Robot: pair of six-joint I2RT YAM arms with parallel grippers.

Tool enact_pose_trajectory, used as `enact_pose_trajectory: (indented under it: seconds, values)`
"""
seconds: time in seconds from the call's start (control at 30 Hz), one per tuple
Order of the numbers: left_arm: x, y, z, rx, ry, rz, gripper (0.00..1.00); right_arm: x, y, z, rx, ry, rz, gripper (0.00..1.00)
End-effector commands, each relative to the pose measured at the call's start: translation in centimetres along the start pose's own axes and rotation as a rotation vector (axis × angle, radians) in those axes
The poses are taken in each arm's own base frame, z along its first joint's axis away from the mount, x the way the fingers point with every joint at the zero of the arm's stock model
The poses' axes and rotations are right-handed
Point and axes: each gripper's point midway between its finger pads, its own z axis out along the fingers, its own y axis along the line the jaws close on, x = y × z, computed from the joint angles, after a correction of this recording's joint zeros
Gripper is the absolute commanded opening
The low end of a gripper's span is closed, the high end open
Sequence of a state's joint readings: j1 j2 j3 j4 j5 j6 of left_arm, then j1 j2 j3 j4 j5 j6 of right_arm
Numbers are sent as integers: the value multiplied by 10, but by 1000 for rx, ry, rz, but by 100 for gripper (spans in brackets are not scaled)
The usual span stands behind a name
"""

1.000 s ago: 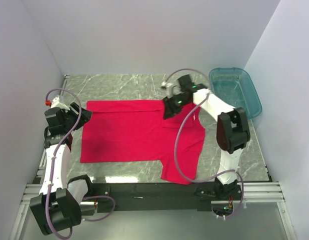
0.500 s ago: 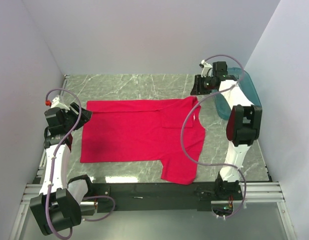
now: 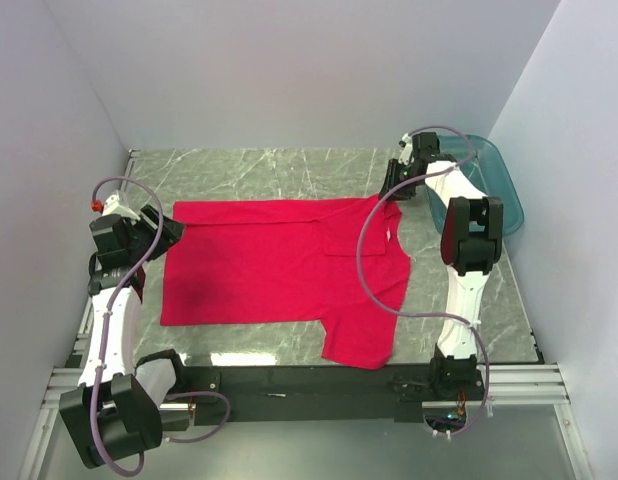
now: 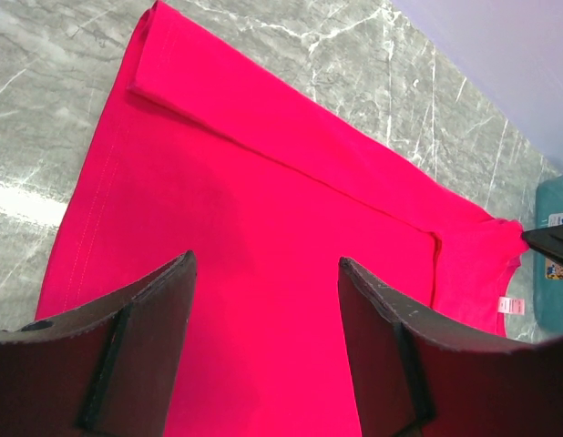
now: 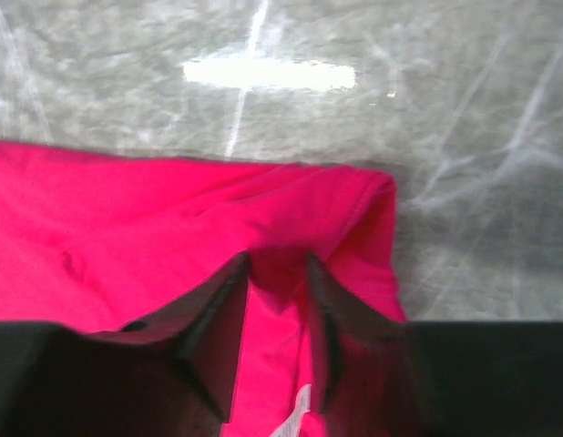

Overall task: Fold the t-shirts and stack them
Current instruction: Fold the tshirt

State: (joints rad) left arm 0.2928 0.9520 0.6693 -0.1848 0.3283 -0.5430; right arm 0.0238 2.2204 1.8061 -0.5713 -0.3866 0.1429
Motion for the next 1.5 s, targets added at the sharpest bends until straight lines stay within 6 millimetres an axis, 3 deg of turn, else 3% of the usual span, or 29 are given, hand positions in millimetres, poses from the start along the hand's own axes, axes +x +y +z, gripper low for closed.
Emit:
enact_pose_trajectory:
  seconds: [0.0,0.17,0.33,0.53,0.6,0.67,0.77,0.83,0.93,1.13,1.47]
  values:
    - [-5,-7,1,34,-18,21,69,-12,-11,3,71,-34,19,36]
    - [-6,-9,0,40,-19,23,69,1,-34,7,147,7,5,14]
    - [-6,-8,1,37,-18,23,69,-3,-42,4,175,0,-5,9]
    - [-5,-7,1,37,-13,23,69,-5,-48,4,197,14,-35,10]
    - [-4,-7,1,37,-11,23,69,-9,-43,-5,191,-17,-57,11]
    - [-5,-7,1,37,-13,21,69,-23,-31,-20,158,-79,-86,15]
    - [-4,-8,2,39,-10,20,69,-25,-16,-33,103,-99,-95,24]
    - [-4,-8,1,41,-12,21,69,-22,-10,-35,72,-97,-84,31]
    - [-5,-7,0,36,-15,21,69,-16,3,-39,8,-85,-74,33]
    - [-5,-8,0,38,-14,22,69,-4,15,-32,-72,-45,-41,37]
    - [-4,-7,1,37,-13,20,69,-1,-2,-13,-12,-2,10,40]
